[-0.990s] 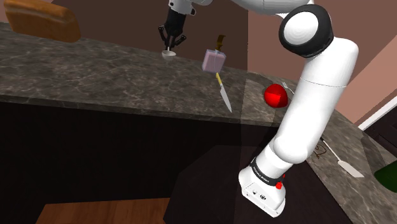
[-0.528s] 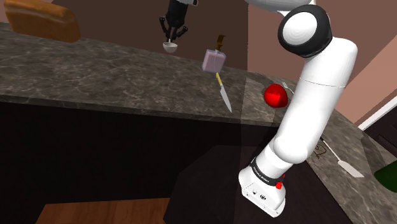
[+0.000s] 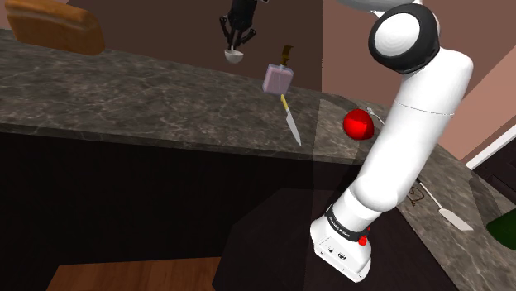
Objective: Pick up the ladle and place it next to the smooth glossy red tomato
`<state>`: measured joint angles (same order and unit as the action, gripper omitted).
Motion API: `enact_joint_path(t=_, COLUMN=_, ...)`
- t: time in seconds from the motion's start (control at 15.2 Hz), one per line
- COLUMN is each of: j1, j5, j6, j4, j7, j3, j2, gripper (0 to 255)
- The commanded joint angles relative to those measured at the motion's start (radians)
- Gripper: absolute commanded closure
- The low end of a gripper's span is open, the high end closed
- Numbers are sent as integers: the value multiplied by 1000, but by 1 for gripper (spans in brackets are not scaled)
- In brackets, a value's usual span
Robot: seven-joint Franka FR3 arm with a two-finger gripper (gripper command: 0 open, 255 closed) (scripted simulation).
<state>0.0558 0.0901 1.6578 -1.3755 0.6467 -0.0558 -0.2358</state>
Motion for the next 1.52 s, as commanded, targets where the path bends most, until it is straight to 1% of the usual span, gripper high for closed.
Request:
enact_joint_path(t=0.0, j1=25, j5=7, j6=14, j4=-71, j7=-41, j3=14, j2=52, gripper=255)
enact_joint_path(t=0.33, j1=88, j5=19, j6=27, j4=-180, j7=-150, j3=58, j2=137, gripper=255)
enact_joint_path(t=0.73, j1=160, j5=24, j6=26, j4=-261, j7=-284, j3=119, j2=205, gripper=255)
enact_joint_path(t=1.06, j1=218, j5=24, j6=17, j4=-293, j7=-398, j3=176, j2=233, gripper=255)
enact_joint_path(t=1.45, j1=288, j5=23, j6=-3, j4=-290, j7=-539, j3=247, j2=234, gripper=255)
